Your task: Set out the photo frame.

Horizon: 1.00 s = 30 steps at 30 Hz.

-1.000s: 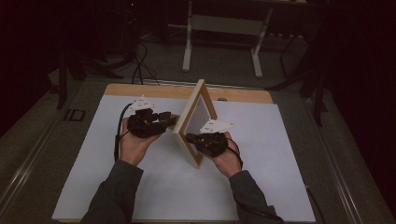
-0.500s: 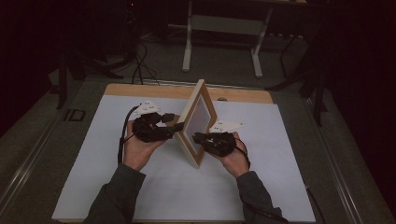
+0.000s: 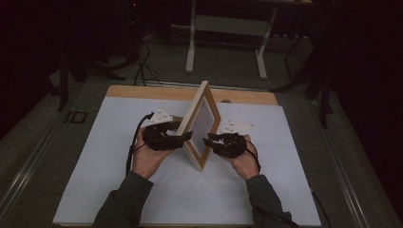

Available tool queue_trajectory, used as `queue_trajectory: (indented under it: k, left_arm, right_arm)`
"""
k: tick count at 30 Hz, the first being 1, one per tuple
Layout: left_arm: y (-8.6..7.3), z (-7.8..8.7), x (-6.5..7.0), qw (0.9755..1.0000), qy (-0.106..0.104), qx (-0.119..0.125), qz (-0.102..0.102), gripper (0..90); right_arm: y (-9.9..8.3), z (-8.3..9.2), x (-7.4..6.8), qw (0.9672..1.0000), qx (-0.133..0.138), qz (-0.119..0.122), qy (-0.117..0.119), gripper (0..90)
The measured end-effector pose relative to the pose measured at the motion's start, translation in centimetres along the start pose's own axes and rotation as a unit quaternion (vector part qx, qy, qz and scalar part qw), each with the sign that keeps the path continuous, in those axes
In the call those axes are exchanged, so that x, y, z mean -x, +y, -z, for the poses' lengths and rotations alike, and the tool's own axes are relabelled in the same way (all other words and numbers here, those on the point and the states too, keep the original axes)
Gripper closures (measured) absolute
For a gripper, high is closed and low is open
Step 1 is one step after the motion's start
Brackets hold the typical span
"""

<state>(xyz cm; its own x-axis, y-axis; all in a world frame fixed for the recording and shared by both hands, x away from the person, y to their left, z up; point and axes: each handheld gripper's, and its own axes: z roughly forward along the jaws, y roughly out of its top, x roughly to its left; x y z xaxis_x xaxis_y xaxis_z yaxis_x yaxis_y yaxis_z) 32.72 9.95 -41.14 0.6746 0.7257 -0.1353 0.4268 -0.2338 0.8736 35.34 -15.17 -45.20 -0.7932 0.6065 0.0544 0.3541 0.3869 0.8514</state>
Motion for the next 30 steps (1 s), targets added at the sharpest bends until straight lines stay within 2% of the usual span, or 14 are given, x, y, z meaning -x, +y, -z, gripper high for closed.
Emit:
queue_trajectory:
  k: [4,7,14,30]
  left_arm:
    - [-0.4,-0.5,0.2,0.9999,0.009,-0.006,0.0,41.7]
    - [-0.7,-0.9,0.3,0.9999,0.001,-0.014,0.002,46.3]
    - [-1.0,-1.4,0.8,0.9997,0.004,-0.024,-0.002,55.5]
    - [-1.1,-1.3,0.8,0.9997,0.009,-0.021,0.008,58.9]
  right_arm:
    - [-0.2,0.3,0.4,0.9999,0.002,-0.007,-0.008,63.4]
    - [-0.2,0.5,0.5,0.9999,0.0,-0.007,-0.01,63.0]
    - [-0.3,0.8,0.7,0.9999,0.004,-0.007,-0.012,62.2]
    - [-0.6,0.7,0.8,0.9998,0.004,-0.01,-0.016,61.3]
